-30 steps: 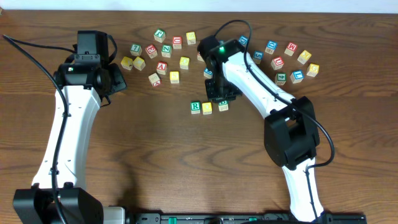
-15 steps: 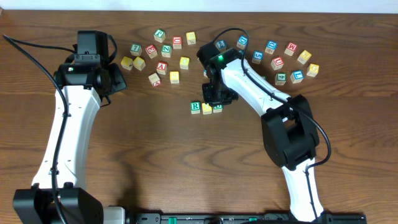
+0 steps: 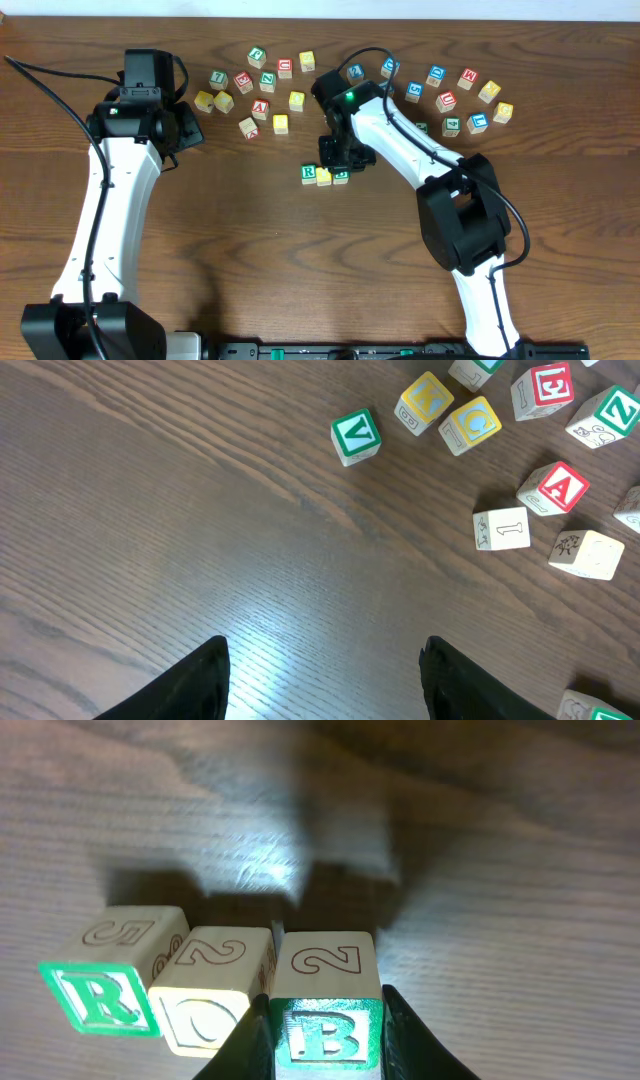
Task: Spell out ROBOT
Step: 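Open right gripper and reposition it over the block row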
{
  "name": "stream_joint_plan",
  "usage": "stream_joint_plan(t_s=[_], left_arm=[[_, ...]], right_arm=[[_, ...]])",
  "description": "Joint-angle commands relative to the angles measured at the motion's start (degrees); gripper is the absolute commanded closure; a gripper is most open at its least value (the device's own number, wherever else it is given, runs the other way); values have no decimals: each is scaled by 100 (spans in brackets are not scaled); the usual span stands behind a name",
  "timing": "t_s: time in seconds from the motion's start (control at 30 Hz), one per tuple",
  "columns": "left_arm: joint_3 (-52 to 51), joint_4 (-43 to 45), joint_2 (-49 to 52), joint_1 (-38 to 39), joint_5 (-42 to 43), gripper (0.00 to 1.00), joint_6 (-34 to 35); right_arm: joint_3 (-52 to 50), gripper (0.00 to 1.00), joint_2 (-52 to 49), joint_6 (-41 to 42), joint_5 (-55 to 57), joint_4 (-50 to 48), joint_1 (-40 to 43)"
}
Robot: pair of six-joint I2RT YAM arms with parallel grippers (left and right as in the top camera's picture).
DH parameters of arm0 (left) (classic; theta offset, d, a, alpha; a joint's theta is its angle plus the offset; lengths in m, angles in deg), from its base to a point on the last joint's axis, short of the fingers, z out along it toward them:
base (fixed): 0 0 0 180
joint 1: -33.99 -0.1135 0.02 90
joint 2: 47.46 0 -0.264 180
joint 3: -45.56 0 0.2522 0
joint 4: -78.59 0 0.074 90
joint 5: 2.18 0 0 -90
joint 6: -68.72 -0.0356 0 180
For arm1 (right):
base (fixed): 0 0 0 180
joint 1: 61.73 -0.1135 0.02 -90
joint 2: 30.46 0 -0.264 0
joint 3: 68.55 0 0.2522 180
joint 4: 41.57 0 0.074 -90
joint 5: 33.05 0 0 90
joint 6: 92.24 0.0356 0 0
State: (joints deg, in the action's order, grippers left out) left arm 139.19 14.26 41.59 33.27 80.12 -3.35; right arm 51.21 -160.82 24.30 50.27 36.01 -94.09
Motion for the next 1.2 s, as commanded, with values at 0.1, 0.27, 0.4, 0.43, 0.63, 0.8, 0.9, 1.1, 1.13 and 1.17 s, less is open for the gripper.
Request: stream_joint_plan(t_s=[0.1,0.27,0.4,0.43,0.63,0.8,0.9,1.1,1.13,1.17], left_arm=[[96,2,66,-24,-94,39,-74],[96,2,66,-24,-94,40,-74],[98,4,66,-24,-94,40,-74],[96,4,66,-24,-94,40,-74],[98,4,66,-24,-94,40,-74],[96,4,66,-24,-94,40,-74],[96,4,66,-24,-94,40,-74],[96,4,66,-24,-94,40,-74],[96,4,66,-24,-94,40,-74],[96,4,66,-24,-94,40,-74]], right_arm=[[-94,78,15,170,-299,26,-59],[-94,71,15,35,-219,-22,-61],[-63,69,20,-96,-55,-63,-52],[-50,69,20,-96,-48,-63,-52],[70,66,57,-203,-52,9,-52],[94,64,155,-299,-52,105,-52],[96,64,229,-413,-52,107,-52],[127,68,444,-662,-55,72,-59],[127,70,481,-750,-57,37,-63],[127,73,518,-807,-57,17,-66]])
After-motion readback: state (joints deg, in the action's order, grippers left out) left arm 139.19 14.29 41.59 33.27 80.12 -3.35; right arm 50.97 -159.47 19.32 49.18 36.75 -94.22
